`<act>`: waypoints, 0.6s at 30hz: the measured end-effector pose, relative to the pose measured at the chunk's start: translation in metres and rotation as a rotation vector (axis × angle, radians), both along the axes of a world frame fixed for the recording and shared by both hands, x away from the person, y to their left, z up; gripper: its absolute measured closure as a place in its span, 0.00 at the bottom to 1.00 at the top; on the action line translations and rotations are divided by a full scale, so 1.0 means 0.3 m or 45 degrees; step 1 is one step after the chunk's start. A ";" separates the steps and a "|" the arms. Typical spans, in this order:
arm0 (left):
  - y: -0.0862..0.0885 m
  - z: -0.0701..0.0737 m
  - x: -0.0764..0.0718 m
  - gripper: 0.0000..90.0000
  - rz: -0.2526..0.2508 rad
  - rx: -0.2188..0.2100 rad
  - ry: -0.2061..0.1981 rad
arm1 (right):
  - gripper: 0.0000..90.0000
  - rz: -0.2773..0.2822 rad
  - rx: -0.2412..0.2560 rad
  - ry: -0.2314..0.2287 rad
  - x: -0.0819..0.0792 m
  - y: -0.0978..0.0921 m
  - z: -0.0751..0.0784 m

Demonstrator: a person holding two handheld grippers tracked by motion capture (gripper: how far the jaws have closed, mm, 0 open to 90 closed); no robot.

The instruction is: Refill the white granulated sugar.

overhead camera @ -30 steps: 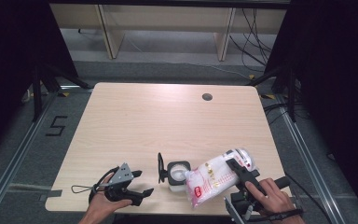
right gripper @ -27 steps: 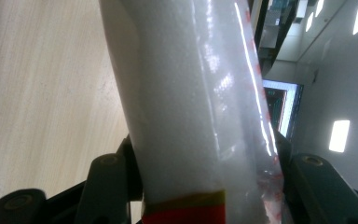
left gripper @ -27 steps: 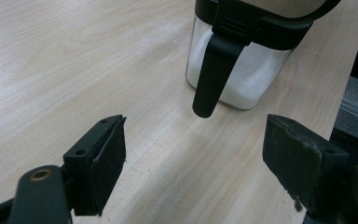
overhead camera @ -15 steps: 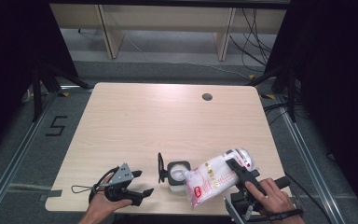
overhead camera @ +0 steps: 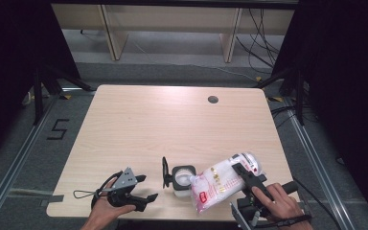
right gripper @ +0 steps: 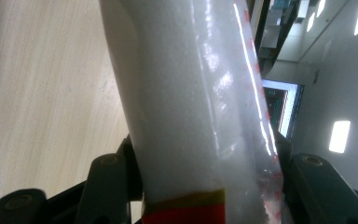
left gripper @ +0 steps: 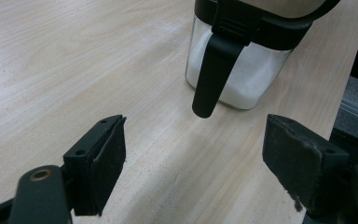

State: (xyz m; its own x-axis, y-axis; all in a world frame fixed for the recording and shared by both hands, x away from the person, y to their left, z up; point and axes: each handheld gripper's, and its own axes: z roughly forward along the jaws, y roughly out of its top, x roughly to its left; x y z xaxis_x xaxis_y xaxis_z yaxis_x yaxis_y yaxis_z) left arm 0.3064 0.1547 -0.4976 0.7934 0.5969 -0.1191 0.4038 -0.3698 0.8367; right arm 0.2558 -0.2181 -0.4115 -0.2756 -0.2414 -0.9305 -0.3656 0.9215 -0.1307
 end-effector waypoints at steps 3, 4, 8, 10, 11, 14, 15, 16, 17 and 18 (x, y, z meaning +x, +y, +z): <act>0.000 0.000 -0.001 0.23 0.001 -0.001 -0.001 | 0.57 0.003 0.007 0.002 -0.001 0.000 -0.002; 0.000 0.000 0.000 0.23 0.001 -0.002 -0.001 | 0.57 -0.013 0.022 0.012 -0.004 0.000 -0.004; -0.002 -0.001 -0.002 0.23 0.005 -0.013 -0.001 | 0.57 -0.050 0.060 0.027 -0.008 -0.002 -0.016; 0.001 0.001 0.000 0.23 -0.003 -0.002 0.003 | 0.57 -0.015 0.026 0.020 -0.002 0.000 -0.008; 0.001 0.000 0.000 0.23 0.001 0.000 -0.002 | 0.57 -0.017 0.025 0.019 -0.003 0.000 -0.008; 0.000 0.000 0.000 0.23 0.001 -0.002 -0.002 | 0.57 -0.013 0.020 0.015 -0.004 0.001 -0.004; 0.000 0.000 0.000 0.23 0.001 -0.002 -0.002 | 0.57 -0.013 0.020 0.015 -0.004 0.001 -0.004; 0.000 0.000 -0.001 0.23 0.001 0.000 -0.002 | 0.57 -0.012 0.013 0.013 -0.003 0.002 -0.006; 0.000 0.000 -0.001 0.23 0.001 0.000 -0.002 | 0.57 -0.012 0.013 0.013 -0.003 0.002 -0.006; 0.000 0.000 0.000 0.23 0.001 -0.001 -0.001 | 0.57 0.005 0.000 0.000 -0.002 0.004 -0.002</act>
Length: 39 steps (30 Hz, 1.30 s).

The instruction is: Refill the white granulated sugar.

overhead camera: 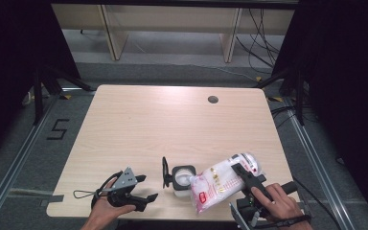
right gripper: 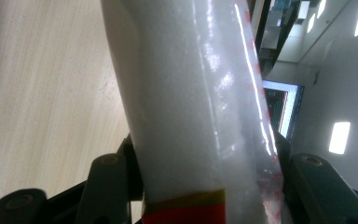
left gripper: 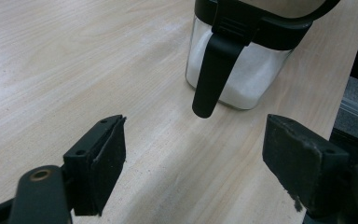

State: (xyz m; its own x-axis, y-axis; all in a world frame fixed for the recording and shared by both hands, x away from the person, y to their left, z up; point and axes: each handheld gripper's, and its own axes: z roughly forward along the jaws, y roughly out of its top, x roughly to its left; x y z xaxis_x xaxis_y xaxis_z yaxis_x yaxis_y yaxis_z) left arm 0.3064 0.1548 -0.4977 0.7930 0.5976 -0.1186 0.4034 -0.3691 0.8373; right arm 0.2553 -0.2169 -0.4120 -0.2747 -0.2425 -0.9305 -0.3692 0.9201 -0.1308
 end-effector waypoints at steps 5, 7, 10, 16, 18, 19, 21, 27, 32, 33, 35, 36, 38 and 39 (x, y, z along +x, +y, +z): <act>0.000 0.000 0.000 0.23 0.001 -0.001 0.000 | 0.57 -0.024 0.026 0.023 -0.001 -0.004 -0.007; -0.001 0.000 -0.001 0.23 0.001 -0.005 0.000 | 0.57 0.002 0.001 -0.002 0.001 -0.001 -0.002; 0.000 0.000 0.000 0.23 0.000 -0.001 0.000 | 0.57 -0.010 0.005 0.007 -0.001 -0.001 -0.003; 0.000 0.000 0.000 0.23 0.000 0.000 0.000 | 0.57 -0.006 -0.007 0.004 -0.002 0.003 -0.001; 0.000 0.001 0.001 0.23 -0.003 0.003 -0.001 | 0.57 0.006 -0.007 -0.006 -0.008 0.012 0.006; 0.000 0.001 0.001 0.23 -0.003 0.003 -0.001 | 0.57 0.006 -0.007 -0.006 -0.008 0.012 0.006; -0.001 0.001 -0.001 0.23 0.002 -0.010 0.006 | 0.57 0.020 -0.015 -0.010 -0.007 0.013 0.006; 0.000 0.001 0.001 0.23 -0.003 0.002 -0.001 | 0.57 -0.018 -0.004 -0.001 -0.008 0.007 0.003; 0.000 0.001 0.001 0.23 -0.004 0.003 -0.001 | 0.57 -0.015 -0.005 -0.003 -0.009 0.006 0.004; 0.000 0.001 0.001 0.23 -0.004 0.003 -0.001 | 0.57 -0.015 -0.005 -0.003 -0.009 0.006 0.004; 0.000 0.001 0.001 0.23 -0.001 0.000 0.001 | 0.57 -0.008 -0.004 -0.002 -0.009 0.005 0.007; 0.000 0.001 0.000 0.23 0.000 0.000 0.002 | 0.57 0.012 -0.008 -0.013 -0.005 0.006 0.008; 0.001 0.001 0.001 0.23 -0.003 0.002 0.003 | 0.57 0.005 -0.015 -0.011 -0.005 0.006 0.007; 0.001 0.001 0.000 0.23 0.003 -0.001 0.014 | 0.57 -0.015 0.006 0.007 -0.006 0.003 0.002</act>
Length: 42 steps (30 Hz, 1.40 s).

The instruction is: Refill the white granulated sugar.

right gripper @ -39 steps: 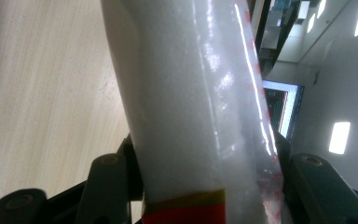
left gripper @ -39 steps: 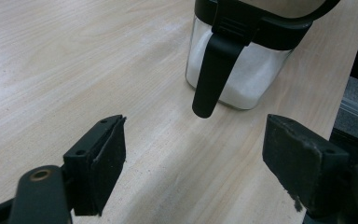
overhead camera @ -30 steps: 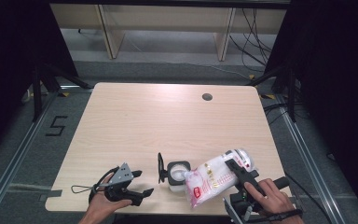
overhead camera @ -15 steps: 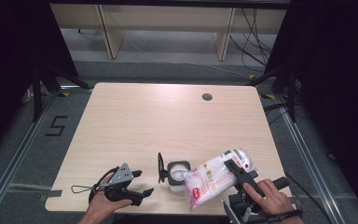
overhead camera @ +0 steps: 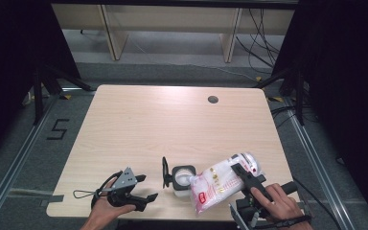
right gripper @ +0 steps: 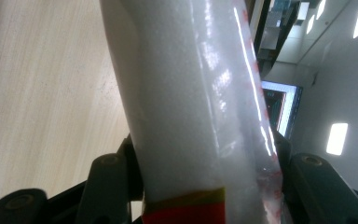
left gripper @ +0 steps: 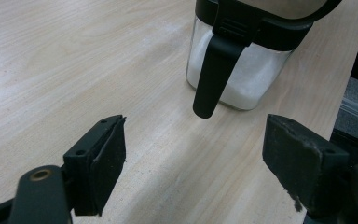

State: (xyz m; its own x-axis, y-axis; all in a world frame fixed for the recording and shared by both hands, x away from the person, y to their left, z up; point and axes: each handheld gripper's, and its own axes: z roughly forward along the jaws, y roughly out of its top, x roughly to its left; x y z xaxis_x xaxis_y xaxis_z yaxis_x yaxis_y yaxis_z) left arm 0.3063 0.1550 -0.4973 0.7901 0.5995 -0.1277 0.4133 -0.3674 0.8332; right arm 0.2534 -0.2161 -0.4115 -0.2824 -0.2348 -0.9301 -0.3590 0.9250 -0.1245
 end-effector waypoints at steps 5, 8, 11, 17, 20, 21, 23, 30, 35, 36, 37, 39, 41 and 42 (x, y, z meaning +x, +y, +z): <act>0.000 0.000 0.000 0.23 -0.001 0.001 -0.001 | 0.57 0.007 0.005 0.004 0.003 -0.002 -0.002; 0.001 0.001 0.001 0.23 -0.007 0.004 -0.009 | 0.57 0.028 -0.015 -0.010 0.005 0.000 0.003; 0.001 0.001 0.001 0.23 -0.007 0.005 -0.009 | 0.57 0.021 -0.009 -0.002 0.008 -0.003 0.000; 0.001 0.001 0.000 0.23 -0.002 0.004 -0.005 | 0.58 0.008 -0.012 0.013 0.010 -0.005 -0.004; -0.001 0.002 -0.001 0.23 -0.002 -0.003 -0.007 | 0.58 0.001 -0.035 0.018 0.013 -0.008 -0.007; 0.001 0.002 0.002 0.23 -0.014 0.008 -0.019 | 0.58 -0.007 -0.020 0.023 0.014 -0.008 -0.013; 0.003 0.003 0.003 0.23 -0.021 0.015 -0.024 | 0.58 0.005 -0.038 0.018 0.017 -0.007 -0.016; 0.001 0.003 -0.001 0.23 -0.001 0.007 -0.001 | 0.59 -0.039 -0.045 0.020 0.016 -0.008 -0.033; 0.005 0.006 0.002 0.23 -0.022 0.025 -0.027 | 0.60 -0.025 -0.090 0.006 0.027 -0.006 -0.048; 0.005 0.006 0.002 0.23 -0.022 0.025 -0.027 | 0.60 -0.025 -0.090 0.006 0.027 -0.006 -0.048; -0.001 0.004 -0.004 0.23 0.013 -0.006 0.002 | 0.60 -0.026 -0.085 0.019 0.034 -0.012 -0.057; -0.001 0.003 -0.003 0.23 0.010 -0.005 0.000 | 0.61 -0.033 -0.081 0.030 0.036 -0.014 -0.062; 0.003 0.004 0.001 0.23 -0.014 0.013 -0.023 | 0.61 -0.059 -0.033 0.060 0.037 -0.020 -0.073; 0.003 0.004 0.001 0.23 -0.014 0.013 -0.023 | 0.61 -0.059 -0.033 0.060 0.037 -0.020 -0.073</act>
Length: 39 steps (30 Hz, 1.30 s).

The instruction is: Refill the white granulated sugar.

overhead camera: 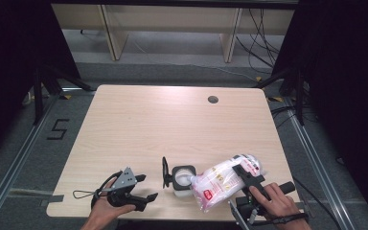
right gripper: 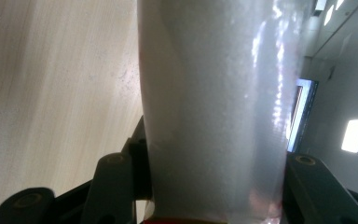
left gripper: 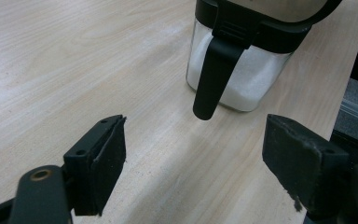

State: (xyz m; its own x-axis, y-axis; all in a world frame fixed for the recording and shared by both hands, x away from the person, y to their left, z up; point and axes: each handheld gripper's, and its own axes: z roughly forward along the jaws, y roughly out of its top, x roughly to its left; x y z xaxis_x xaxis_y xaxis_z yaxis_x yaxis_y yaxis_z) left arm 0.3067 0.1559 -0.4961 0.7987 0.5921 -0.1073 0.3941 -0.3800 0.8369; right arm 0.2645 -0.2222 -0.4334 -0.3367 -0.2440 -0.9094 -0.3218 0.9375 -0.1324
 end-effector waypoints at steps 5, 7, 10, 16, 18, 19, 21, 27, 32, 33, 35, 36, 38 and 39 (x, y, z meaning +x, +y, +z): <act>0.000 0.000 -0.001 0.23 0.006 0.005 0.016 | 0.62 0.040 0.041 0.031 0.012 -0.008 -0.001; 0.000 0.001 -0.002 0.23 0.006 0.004 0.012 | 0.62 0.050 0.087 0.067 0.018 -0.010 -0.010; -0.001 0.000 -0.004 0.23 0.017 -0.003 0.022 | 0.62 0.094 0.056 0.067 0.027 -0.009 -0.005; 0.002 0.001 0.000 0.23 -0.006 0.003 0.006 | 0.63 0.063 0.221 0.166 0.032 -0.035 -0.023; -0.001 0.001 -0.003 0.23 0.017 -0.003 0.022 | 0.63 0.043 0.307 0.216 0.033 -0.047 -0.034; -0.001 0.001 -0.003 0.23 0.017 -0.003 0.022 | 0.63 0.064 0.287 0.208 0.036 -0.047 -0.028; -0.001 0.000 -0.003 0.23 0.014 -0.009 0.023 | 0.63 0.087 0.265 0.198 0.040 -0.046 -0.022; 0.003 0.002 -0.001 0.23 0.016 0.019 0.013 | 0.63 0.079 0.423 0.280 0.046 -0.064 -0.031; 0.005 0.002 0.000 0.23 0.015 0.026 0.012 | 0.64 0.080 0.518 0.351 0.058 -0.076 -0.050; 0.005 0.003 0.000 0.23 0.013 0.033 0.007 | 0.64 0.086 0.541 0.367 0.068 -0.083 -0.056; -0.003 -0.002 -0.001 0.23 0.017 -0.027 0.010 | 0.64 0.106 0.555 0.389 0.077 -0.089 -0.058; 0.000 -0.001 0.002 0.23 -0.001 -0.014 -0.001 | 0.64 0.106 0.555 0.389 0.077 -0.089 -0.058; 0.000 -0.001 0.003 0.23 0.000 -0.012 0.000 | 0.64 0.122 0.603 0.411 0.090 -0.098 -0.063; -0.001 -0.002 0.003 0.23 0.000 -0.012 0.000 | 0.64 0.117 0.657 0.445 0.098 -0.105 -0.065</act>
